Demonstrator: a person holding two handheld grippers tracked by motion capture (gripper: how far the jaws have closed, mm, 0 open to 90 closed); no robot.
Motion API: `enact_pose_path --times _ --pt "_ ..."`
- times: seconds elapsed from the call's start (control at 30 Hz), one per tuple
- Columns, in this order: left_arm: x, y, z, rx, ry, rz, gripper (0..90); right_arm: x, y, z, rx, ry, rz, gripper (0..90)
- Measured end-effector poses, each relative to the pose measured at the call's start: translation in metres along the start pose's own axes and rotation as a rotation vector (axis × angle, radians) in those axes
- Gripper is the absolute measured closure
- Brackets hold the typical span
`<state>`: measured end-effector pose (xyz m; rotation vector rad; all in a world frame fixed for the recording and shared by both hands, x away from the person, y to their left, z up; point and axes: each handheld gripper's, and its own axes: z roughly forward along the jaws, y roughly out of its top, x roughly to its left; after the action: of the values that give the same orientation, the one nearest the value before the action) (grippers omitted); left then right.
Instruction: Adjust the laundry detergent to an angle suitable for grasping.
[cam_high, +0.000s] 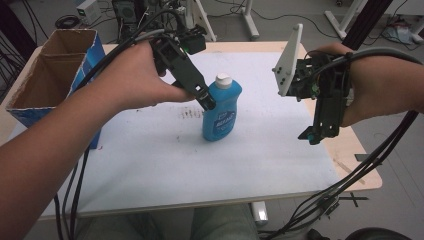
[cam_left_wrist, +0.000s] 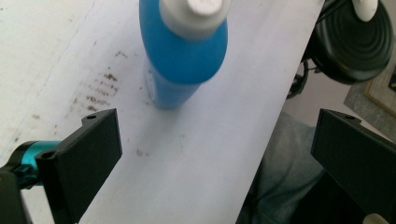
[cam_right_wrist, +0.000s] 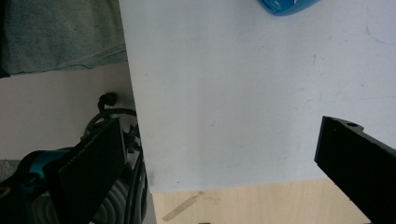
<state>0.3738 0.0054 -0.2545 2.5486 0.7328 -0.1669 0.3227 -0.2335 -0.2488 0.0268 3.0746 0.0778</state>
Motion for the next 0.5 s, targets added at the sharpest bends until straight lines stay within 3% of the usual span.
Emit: enact_pose_path --times 0.5 --pt "0.003 0.020 0.036 -0.015 -0.003 -0.018 1.8 0.000 -0.002 0.001 -0.003 0.003 0.000 1.0"
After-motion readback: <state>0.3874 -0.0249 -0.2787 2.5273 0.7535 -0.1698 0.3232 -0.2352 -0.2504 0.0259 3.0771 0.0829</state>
